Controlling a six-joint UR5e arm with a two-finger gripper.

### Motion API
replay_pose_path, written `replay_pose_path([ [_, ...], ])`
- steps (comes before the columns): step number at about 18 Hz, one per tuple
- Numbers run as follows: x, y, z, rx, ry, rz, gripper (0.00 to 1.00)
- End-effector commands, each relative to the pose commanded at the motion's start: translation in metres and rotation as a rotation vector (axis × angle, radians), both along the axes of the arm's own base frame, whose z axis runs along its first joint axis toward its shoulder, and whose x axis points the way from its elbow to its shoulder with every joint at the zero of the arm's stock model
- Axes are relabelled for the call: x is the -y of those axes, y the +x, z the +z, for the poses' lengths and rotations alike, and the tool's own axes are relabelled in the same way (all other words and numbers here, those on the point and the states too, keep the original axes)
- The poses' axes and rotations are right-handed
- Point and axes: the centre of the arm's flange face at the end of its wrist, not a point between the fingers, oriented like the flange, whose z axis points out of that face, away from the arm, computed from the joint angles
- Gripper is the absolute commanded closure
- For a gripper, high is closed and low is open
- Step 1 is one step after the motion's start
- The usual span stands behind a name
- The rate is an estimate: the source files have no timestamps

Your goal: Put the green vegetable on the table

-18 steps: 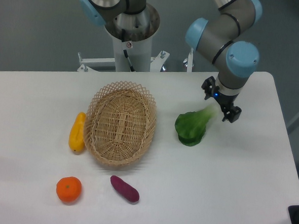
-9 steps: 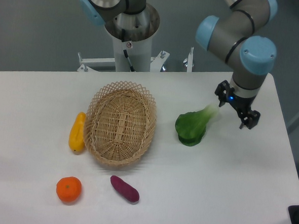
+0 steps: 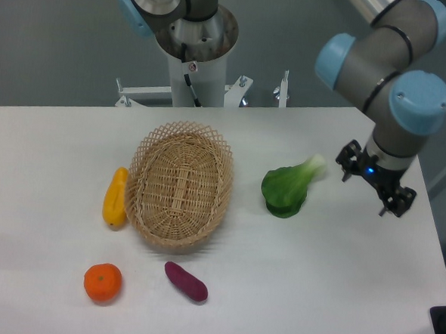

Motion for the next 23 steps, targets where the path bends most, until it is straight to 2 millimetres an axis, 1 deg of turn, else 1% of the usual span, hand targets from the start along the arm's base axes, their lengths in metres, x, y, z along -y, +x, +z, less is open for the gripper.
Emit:
replay_pose_path([
  [2,-0.020,-0.007,0.000,-0.008,0.014,0.019,0.00],
  [3,-0.026,-0.008,0.000,-0.008,0.015,0.026,0.00],
  [7,-0.030,-0.019,-0.001,0.015,-0.001,0.029,0.00],
  [8,-0.031,-0.019,-0.005,0.021,-0.006,0.028,0.00],
  [17,-0.030,-0.016,-0.008,0.030,-0.008,0.015,0.00],
  [23,-0.035,-0.011,-0.010,0.029,-0.011,0.006,0.00],
])
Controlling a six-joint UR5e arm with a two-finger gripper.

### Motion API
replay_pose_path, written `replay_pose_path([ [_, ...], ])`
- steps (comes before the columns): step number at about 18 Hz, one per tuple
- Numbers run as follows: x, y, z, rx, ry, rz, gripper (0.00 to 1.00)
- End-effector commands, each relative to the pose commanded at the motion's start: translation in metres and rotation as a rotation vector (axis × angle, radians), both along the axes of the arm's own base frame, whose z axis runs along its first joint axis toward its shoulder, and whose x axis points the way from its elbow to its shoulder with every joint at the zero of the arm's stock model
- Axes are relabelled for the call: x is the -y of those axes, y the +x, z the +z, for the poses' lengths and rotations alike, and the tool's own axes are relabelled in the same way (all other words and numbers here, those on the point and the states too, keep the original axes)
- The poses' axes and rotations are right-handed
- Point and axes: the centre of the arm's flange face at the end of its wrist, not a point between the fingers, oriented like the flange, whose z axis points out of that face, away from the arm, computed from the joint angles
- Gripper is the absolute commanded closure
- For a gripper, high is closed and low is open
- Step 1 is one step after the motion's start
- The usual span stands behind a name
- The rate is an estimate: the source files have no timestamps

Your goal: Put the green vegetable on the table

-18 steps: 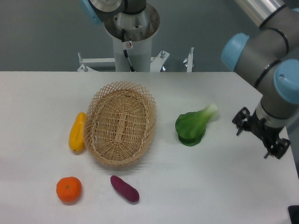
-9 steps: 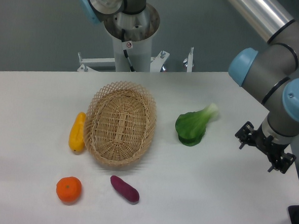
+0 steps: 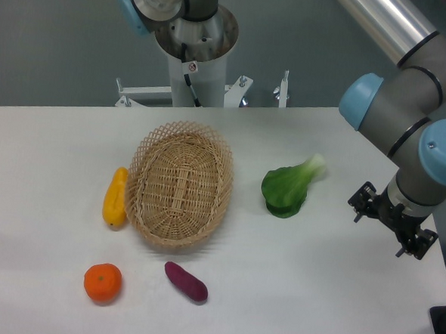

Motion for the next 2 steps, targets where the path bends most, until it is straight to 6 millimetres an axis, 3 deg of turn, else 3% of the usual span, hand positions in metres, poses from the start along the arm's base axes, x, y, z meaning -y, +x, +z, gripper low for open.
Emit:
replay_pose_path([
  [2,0.0000,0.0003,-0.0007,0.002,0.001,0.000,0.00],
])
